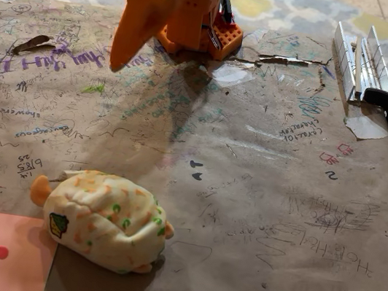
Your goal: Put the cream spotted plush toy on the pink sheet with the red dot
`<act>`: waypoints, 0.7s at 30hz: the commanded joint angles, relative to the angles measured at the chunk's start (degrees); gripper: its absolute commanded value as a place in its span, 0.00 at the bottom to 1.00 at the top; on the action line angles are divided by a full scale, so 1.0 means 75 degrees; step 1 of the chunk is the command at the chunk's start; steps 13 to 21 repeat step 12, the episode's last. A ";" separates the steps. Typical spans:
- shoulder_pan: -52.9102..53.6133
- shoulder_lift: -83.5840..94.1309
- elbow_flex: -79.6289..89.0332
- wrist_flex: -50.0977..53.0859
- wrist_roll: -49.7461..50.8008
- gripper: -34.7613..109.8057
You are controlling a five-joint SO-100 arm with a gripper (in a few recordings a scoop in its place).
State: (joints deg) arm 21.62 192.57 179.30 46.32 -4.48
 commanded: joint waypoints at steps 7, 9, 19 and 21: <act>0.0035 0.0141 -0.0164 0.0105 0.0070 0.24; -0.0035 0.0141 -0.0164 0.0105 -0.0012 0.24; -0.0035 0.0141 -0.0164 0.0105 0.0000 0.24; -0.0035 0.0141 -0.0164 0.0105 0.0000 0.24</act>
